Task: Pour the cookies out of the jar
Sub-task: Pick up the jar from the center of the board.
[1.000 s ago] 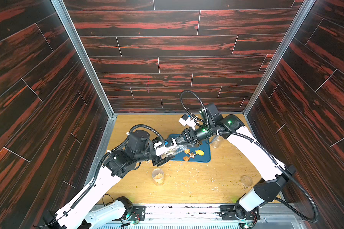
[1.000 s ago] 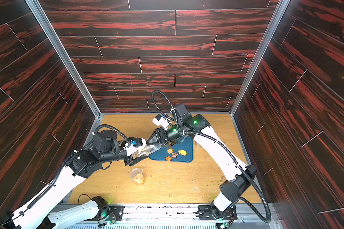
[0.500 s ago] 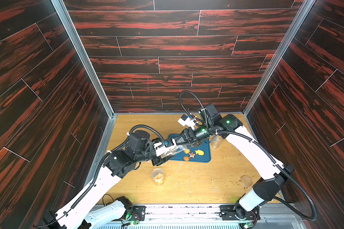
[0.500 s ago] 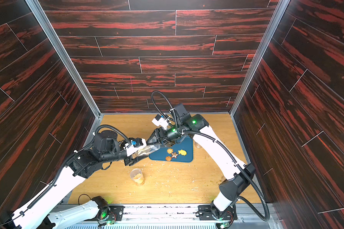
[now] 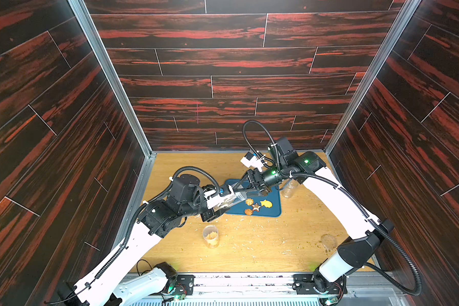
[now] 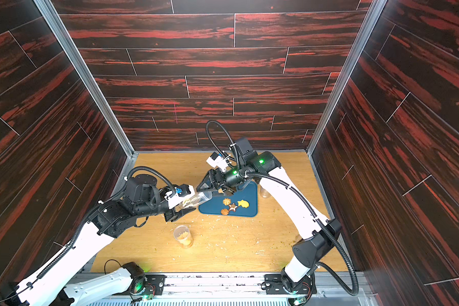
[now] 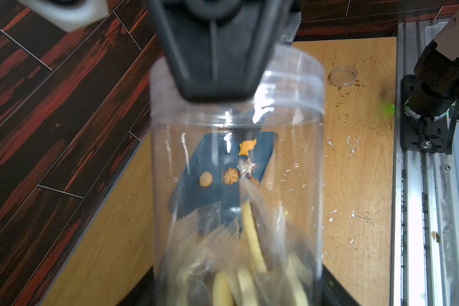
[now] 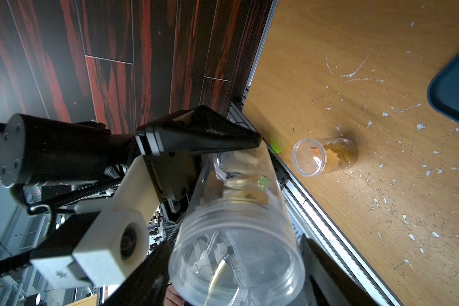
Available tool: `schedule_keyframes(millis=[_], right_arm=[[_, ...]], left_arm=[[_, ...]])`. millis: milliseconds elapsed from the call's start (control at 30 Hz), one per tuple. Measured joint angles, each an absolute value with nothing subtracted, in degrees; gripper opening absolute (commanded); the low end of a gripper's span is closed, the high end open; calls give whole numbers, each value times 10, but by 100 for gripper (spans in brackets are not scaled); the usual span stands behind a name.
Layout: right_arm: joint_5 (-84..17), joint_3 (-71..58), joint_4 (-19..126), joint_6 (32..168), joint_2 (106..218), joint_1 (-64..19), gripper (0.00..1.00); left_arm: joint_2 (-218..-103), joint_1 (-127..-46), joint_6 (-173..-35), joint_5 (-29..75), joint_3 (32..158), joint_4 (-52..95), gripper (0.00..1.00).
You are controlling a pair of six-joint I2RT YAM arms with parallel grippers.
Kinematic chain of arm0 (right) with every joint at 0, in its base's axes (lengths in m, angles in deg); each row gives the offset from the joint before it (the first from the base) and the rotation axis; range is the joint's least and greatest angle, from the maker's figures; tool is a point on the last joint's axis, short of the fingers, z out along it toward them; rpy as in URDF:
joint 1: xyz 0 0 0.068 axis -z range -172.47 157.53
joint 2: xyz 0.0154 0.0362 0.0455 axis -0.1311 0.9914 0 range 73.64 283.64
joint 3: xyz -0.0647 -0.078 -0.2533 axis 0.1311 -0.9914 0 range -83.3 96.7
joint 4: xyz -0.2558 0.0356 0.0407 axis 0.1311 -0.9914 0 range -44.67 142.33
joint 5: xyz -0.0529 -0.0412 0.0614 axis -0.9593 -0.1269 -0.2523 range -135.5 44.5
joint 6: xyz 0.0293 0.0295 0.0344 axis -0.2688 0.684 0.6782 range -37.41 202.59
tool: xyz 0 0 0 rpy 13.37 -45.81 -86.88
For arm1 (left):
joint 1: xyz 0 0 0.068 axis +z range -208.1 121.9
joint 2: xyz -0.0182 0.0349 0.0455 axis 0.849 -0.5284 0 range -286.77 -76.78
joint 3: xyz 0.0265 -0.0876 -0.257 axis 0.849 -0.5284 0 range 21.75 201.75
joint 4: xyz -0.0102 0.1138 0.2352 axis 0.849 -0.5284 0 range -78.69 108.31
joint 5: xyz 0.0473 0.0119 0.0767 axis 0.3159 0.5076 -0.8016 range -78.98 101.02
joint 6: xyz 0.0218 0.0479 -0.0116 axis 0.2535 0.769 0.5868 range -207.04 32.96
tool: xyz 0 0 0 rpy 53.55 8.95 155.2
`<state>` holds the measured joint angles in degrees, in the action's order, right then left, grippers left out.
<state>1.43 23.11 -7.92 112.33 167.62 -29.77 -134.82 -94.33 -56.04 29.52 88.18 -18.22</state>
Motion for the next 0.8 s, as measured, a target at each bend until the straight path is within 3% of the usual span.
schedule_keyframes(millis=[300,500,800], right_arm=[[22,231,-81,1125,1676,-290,71],[24,231,-82,1125,1676,-290,72],[24,231,-84,1122,1676,-290,66]], left_arm=[[-1348,-943,-565,292,882,-184,42],[-1348,-943,-566,292,882,-185,42],[-1348,-943,-569,292,882,-185,41]])
